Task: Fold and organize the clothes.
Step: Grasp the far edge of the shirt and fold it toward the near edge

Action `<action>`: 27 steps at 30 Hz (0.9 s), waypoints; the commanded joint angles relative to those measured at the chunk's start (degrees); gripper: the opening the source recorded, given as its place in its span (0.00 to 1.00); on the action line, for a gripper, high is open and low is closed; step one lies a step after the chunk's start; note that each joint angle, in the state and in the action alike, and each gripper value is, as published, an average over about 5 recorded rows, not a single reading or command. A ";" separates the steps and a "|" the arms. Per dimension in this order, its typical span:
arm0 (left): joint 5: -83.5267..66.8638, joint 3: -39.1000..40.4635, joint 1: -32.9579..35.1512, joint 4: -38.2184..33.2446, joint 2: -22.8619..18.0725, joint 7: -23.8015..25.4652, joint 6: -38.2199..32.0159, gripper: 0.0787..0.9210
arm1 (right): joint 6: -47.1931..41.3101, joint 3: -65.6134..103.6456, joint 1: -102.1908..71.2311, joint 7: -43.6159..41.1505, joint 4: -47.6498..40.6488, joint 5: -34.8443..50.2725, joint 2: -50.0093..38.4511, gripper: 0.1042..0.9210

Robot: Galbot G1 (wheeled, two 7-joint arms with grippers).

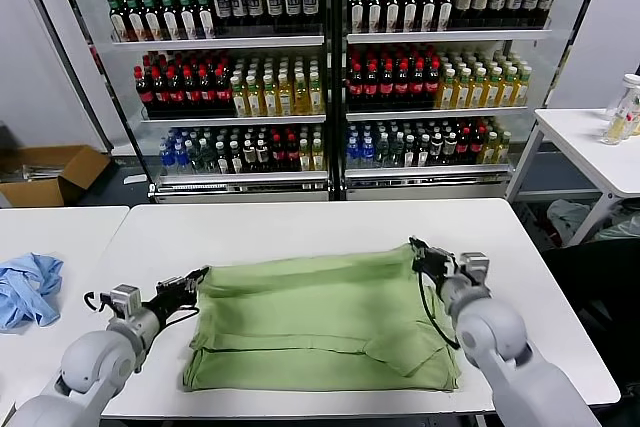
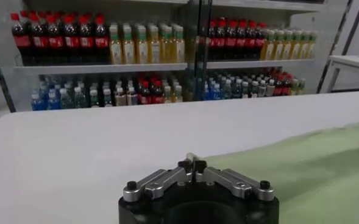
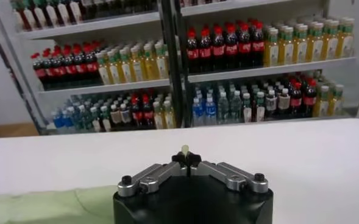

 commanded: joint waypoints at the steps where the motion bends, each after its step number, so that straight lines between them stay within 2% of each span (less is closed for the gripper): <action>1: -0.13 -5.11 11.75 -7.69 0.51 0.01 -0.35 0.00 | -0.47 8.88 -17.50 -0.10 13.76 -0.76 -1.97 0.00; 7: 0.82 -5.36 14.09 -9.07 -0.09 0.35 0.05 0.00 | -0.25 11.57 -22.53 -0.69 16.17 -2.86 -2.25 0.00; 27: 2.30 -5.33 12.46 -7.71 0.69 2.24 5.75 0.00 | -0.43 10.24 -27.13 -0.82 16.73 -8.01 -0.94 0.00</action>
